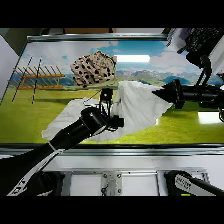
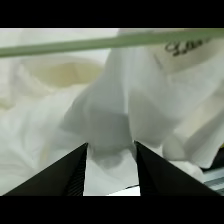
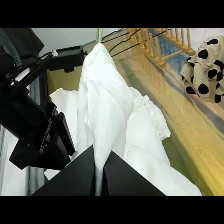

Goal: Fold the clothes and pants, and hang the long-sleeved shirts on hangers.

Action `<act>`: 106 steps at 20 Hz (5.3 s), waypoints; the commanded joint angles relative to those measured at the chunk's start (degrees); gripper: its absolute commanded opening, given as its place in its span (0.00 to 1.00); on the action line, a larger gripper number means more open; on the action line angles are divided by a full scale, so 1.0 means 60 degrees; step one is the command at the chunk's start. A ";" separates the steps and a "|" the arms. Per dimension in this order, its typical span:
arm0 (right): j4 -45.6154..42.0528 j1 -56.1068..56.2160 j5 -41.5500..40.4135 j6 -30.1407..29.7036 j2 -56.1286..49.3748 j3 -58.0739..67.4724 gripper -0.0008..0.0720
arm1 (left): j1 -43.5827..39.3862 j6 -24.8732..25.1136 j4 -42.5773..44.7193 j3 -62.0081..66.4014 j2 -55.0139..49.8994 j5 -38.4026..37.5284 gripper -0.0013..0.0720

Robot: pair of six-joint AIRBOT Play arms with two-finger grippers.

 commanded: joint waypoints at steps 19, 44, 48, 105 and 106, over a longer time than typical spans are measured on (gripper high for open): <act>-0.0022 0.0000 -0.0007 0.1333 0.1137 0.0004 0.02 | 0.1996 0.0958 0.0317 0.0000 0.2189 -0.2186 0.03; 0.1730 0.0138 -0.1191 0.2361 0.2881 0.0004 0.02 | 0.4255 0.3464 -0.1504 0.0007 0.2382 -0.1206 0.03; 0.1690 0.0138 -0.1031 0.2575 0.2900 0.0004 0.02 | 0.4299 0.3537 -0.1519 0.0011 0.2091 -0.1096 0.03; 0.0736 0.0554 -0.1614 0.3931 0.2980 0.0004 0.02 | 0.5060 0.3617 -0.1694 0.0015 0.3191 -0.0590 0.03; 0.0408 0.0554 -0.1606 0.3931 0.2980 0.0004 0.02 | 0.5060 0.3617 -0.1690 0.0011 0.3242 -0.0586 0.03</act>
